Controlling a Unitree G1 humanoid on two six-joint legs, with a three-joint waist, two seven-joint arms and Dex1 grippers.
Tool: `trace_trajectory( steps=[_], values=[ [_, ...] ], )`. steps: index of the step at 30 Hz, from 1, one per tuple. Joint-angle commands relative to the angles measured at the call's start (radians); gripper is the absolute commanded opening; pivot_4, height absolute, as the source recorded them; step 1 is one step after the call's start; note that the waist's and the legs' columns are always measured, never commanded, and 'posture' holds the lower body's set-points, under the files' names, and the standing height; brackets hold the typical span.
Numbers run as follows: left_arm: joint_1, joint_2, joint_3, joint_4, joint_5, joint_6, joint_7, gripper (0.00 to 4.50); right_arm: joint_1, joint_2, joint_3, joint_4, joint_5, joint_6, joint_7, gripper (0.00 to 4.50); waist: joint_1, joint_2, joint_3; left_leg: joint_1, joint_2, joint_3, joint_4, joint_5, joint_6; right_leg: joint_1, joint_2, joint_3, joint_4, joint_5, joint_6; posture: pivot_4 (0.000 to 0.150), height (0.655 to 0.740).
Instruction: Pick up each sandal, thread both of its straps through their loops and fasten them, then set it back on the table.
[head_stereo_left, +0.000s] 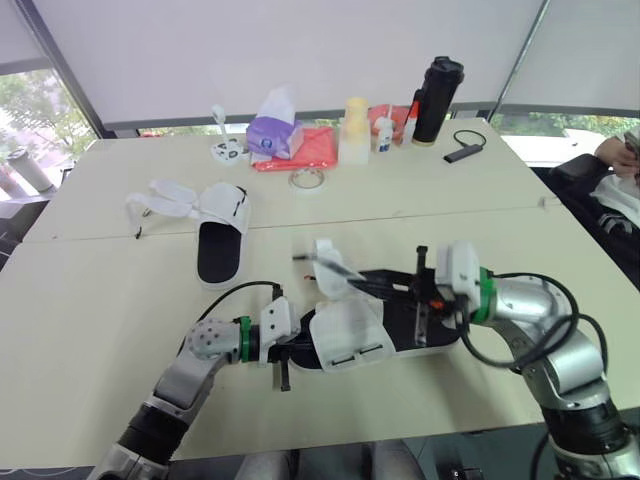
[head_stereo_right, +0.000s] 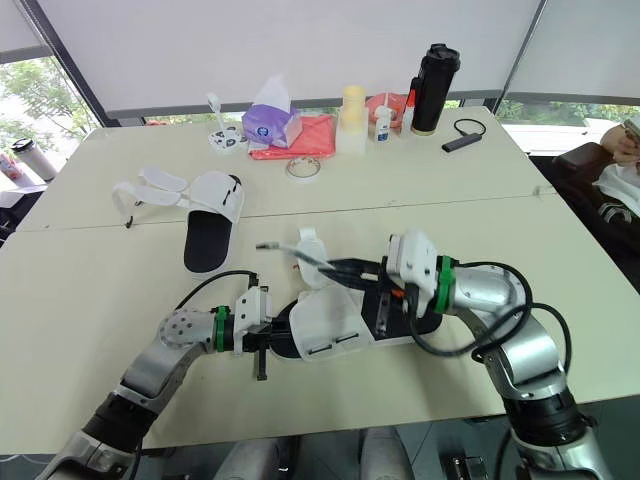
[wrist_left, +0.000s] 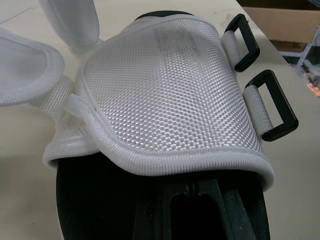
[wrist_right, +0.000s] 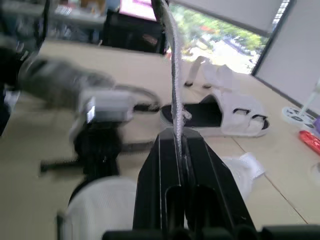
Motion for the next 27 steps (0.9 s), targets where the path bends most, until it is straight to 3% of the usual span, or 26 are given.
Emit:
trace_trajectory(
  steps=[1,9,14,19,22,27],
  values=[
    [0.002,0.001,-0.015,0.023,0.012,-0.002,-0.009,0.00,0.055,-0.049,0.010,0.003,-0.059,-0.197,0.088,0.08,0.003,0.000,0.000,0.000,0.000,0.000,0.000,0.000,0.000,0.000,0.000,0.000,0.000,0.000,0.000,0.150,0.7400],
    [-0.002,0.005,-0.015,0.031,0.016,-0.014,-0.015,0.00,0.216,-0.158,0.059,0.103,-0.128,-0.675,0.285,0.08,0.000,-0.001,0.000,0.005,0.000,0.001,0.000,0.000,0.000,0.006,0.000,0.000,-0.001,-0.002,-0.003,0.150,0.7400],
    [-0.004,0.007,-0.013,0.033,0.014,-0.014,-0.015,0.00,0.164,-0.170,0.119,0.224,-0.189,-0.935,0.319,0.08,-0.002,-0.001,0.000,0.010,0.001,0.001,-0.001,0.000,0.000,0.011,0.000,0.000,-0.003,-0.003,-0.004,0.150,0.7400],
    [-0.002,0.008,-0.013,0.031,0.013,-0.015,-0.014,0.00,0.105,-0.179,0.168,0.294,-0.220,-1.049,0.288,0.08,-0.001,-0.001,0.000,0.011,0.001,0.000,-0.002,0.000,0.000,0.011,0.000,0.000,-0.002,-0.003,-0.004,0.150,0.7400],
    [-0.003,0.008,-0.013,0.031,0.014,-0.015,-0.013,0.00,0.073,-0.191,0.195,0.315,-0.232,-1.092,0.273,0.91,0.000,-0.001,0.000,0.011,0.001,-0.001,-0.002,0.000,0.000,0.011,0.000,0.000,-0.002,-0.003,-0.004,0.150,0.7400],
    [0.001,0.007,-0.014,0.028,0.012,-0.012,-0.010,0.00,0.047,-0.259,0.215,0.339,-0.238,-1.138,0.260,3.43,0.000,-0.001,0.000,0.011,0.001,-0.001,-0.002,0.000,0.000,0.011,0.000,0.001,-0.002,-0.003,-0.005,0.150,0.7400]
  ],
)
